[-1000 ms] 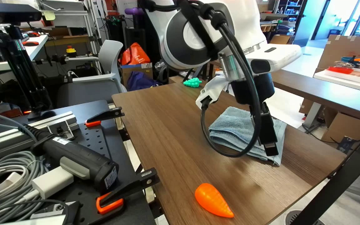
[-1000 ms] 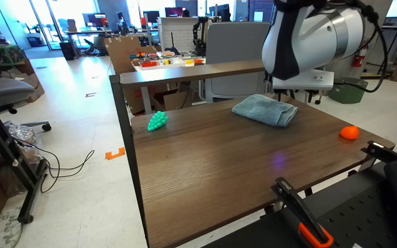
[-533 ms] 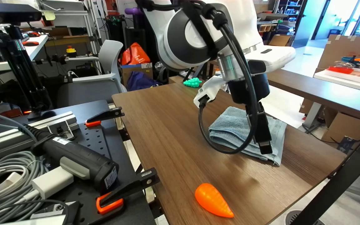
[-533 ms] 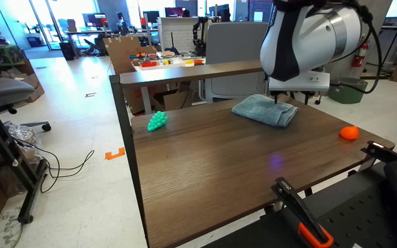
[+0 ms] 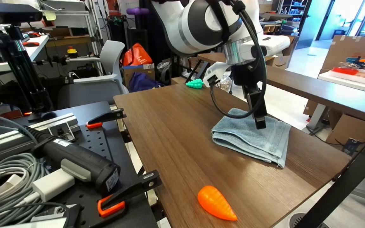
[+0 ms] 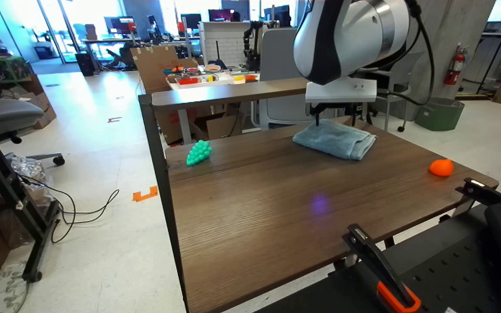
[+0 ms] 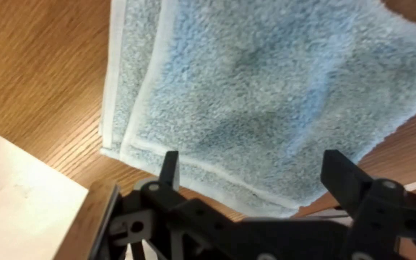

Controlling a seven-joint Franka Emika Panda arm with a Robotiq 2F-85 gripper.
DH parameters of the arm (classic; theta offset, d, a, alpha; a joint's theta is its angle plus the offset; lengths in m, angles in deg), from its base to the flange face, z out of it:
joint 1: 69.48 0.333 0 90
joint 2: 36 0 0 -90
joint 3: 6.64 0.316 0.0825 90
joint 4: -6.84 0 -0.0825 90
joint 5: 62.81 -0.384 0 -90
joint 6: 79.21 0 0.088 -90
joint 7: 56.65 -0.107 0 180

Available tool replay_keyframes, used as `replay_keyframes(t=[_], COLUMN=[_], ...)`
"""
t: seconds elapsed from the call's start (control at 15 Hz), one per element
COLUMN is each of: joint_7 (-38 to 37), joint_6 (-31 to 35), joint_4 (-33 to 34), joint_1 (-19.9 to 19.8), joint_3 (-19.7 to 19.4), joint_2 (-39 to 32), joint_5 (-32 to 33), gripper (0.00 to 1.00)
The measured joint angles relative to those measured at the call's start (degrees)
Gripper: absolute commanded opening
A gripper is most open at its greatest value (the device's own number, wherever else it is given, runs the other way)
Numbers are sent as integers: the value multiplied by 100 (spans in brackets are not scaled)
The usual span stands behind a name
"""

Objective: Use the towel to wipe the table

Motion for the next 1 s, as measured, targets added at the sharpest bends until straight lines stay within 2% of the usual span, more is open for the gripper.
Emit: replay_keyframes(t=[0.27, 0.4, 0.67, 1.0], joint_7=[0, -65, -496, -1202], joint_6=[-592, -751, -789, -789], joint_4=[391, 562, 819, 897], joint_1=[-784, -1037, -1235, -1249], joint_3=[934, 1132, 1226, 951], joint_2=[-79, -190, -411, -539], joint_5=[62, 135, 172, 599], gripper=[100, 100, 100, 100])
